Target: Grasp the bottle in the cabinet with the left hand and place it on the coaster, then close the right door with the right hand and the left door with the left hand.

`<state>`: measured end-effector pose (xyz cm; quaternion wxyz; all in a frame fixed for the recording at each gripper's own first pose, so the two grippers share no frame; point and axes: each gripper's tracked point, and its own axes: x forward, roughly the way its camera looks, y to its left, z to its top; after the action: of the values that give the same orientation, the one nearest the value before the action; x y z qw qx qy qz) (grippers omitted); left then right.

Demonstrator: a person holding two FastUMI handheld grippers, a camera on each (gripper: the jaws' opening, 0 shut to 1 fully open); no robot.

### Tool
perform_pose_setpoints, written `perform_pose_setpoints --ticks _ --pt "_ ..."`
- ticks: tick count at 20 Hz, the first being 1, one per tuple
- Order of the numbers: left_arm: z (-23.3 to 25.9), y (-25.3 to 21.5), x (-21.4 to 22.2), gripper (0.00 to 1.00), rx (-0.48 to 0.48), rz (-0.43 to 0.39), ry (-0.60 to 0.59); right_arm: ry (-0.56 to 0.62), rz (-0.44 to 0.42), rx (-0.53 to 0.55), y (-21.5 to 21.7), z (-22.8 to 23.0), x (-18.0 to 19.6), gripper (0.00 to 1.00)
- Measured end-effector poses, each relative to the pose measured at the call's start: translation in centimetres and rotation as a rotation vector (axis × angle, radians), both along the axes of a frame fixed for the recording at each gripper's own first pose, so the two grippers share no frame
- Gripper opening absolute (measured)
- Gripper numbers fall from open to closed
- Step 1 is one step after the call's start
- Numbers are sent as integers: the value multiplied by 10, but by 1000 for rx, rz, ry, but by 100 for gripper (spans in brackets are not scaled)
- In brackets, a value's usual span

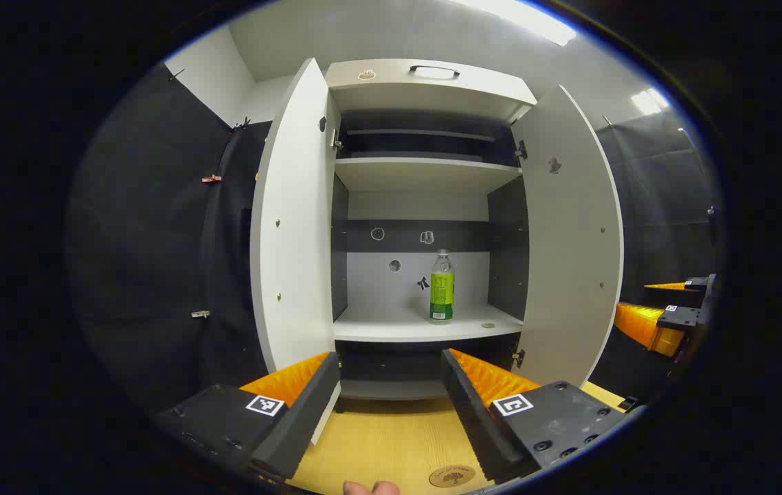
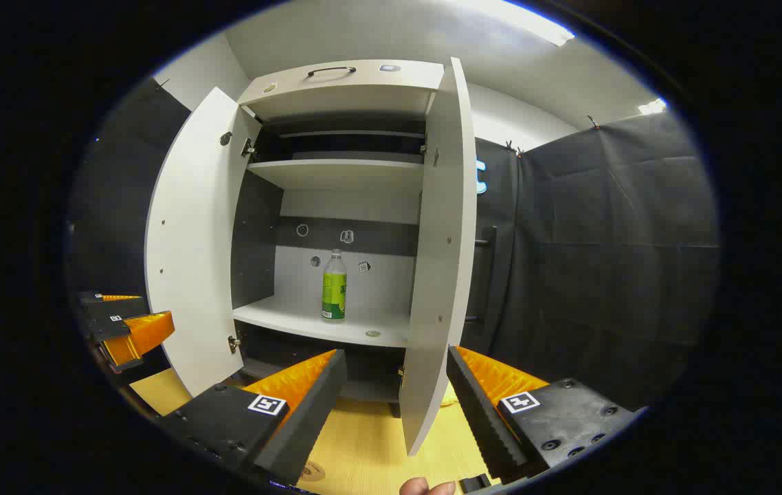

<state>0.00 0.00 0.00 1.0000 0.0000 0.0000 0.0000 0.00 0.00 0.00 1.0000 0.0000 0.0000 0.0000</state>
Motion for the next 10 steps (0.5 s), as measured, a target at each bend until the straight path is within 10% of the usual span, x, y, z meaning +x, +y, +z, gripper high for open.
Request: perform_pose_setpoints --ticks 10 --pt "11 7 2 95 30 7 -14 2 1 5 11 2 -1 97"
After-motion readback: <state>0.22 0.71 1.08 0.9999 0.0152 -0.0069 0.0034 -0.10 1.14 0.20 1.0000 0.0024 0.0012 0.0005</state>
